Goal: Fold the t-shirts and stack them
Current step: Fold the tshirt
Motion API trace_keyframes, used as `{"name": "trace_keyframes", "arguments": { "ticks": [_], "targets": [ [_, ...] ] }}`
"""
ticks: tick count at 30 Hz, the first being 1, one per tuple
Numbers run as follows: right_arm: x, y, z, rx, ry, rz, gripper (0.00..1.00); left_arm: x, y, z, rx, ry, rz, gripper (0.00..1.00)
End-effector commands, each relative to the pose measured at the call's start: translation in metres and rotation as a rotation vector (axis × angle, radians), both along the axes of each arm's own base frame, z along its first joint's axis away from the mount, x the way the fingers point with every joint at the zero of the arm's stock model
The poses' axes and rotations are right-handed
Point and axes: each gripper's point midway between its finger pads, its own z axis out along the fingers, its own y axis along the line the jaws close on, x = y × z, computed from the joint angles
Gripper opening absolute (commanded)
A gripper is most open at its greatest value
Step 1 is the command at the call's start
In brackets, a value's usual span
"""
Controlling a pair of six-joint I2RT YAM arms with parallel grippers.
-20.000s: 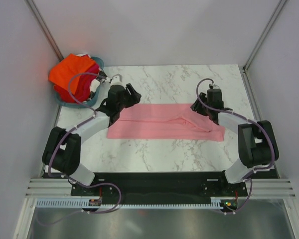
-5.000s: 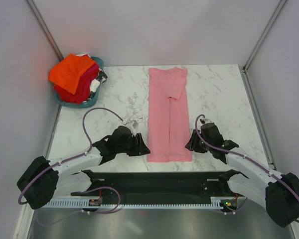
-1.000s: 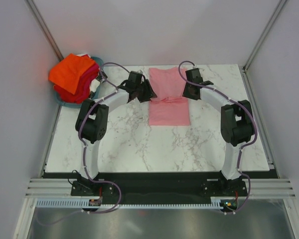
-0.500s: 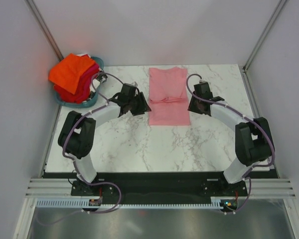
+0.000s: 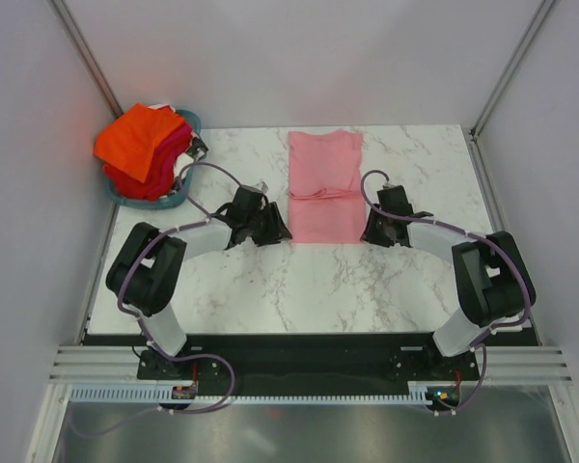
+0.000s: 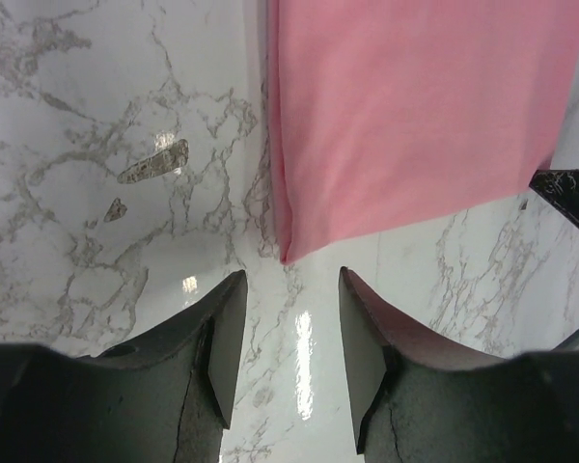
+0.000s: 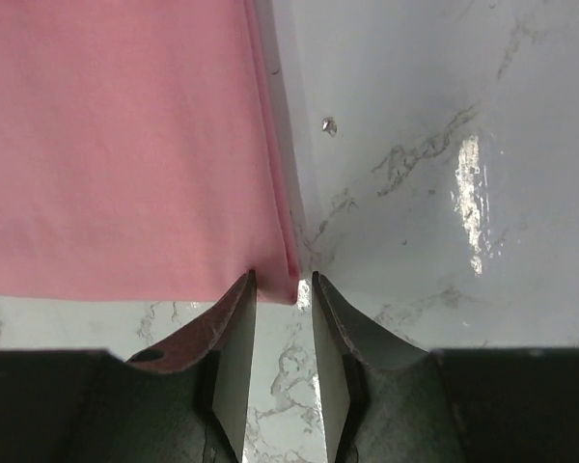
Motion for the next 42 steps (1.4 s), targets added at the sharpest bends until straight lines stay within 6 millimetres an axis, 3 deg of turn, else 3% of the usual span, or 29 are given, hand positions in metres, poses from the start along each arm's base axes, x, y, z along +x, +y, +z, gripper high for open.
{"name": "trace_keyframes", "arguments": {
  "ticks": [1, 6, 10, 14, 26, 29, 32, 33, 42],
  "targets": [
    [0.008, 0.008, 0.002, 0.043, -0.036, 0.013, 0.37, 0.007, -0.011, 0.004, -0.046, -0.041, -0.016, 0.50],
    [0.004, 0.007, -0.004, 0.042, -0.027, 0.010, 0.30, 0.006, -0.011, -0.002, -0.043, -0.032, -0.016, 0.48],
    [0.003, 0.006, -0.006, 0.035, -0.024, 0.013, 0.10, 0.006, -0.009, -0.002, -0.038, -0.035, -0.012, 0.46],
    [0.004, 0.006, -0.005, 0.034, -0.028, 0.015, 0.02, 0.004, -0.007, -0.006, -0.027, -0.025, -0.007, 0.45],
    [0.003, 0.008, -0.006, 0.040, -0.023, 0.024, 0.00, 0.006, -0.019, -0.020, -0.021, 0.008, -0.013, 0.39],
    [0.004, 0.008, -0.005, 0.040, -0.025, 0.022, 0.00, 0.007, -0.020, -0.023, -0.017, 0.013, -0.011, 0.33],
    [0.004, 0.008, -0.002, 0.042, -0.034, 0.025, 0.00, 0.006, -0.020, -0.028, -0.013, 0.024, -0.011, 0.14],
    [0.003, 0.008, -0.002, 0.042, -0.032, 0.025, 0.00, 0.007, -0.022, -0.025, -0.023, 0.016, -0.013, 0.02],
    [-0.002, 0.010, 0.023, 0.069, -0.075, 0.046, 0.00, -0.002, -0.017, 0.003, -0.050, -0.036, -0.029, 0.02]
  ]
}}
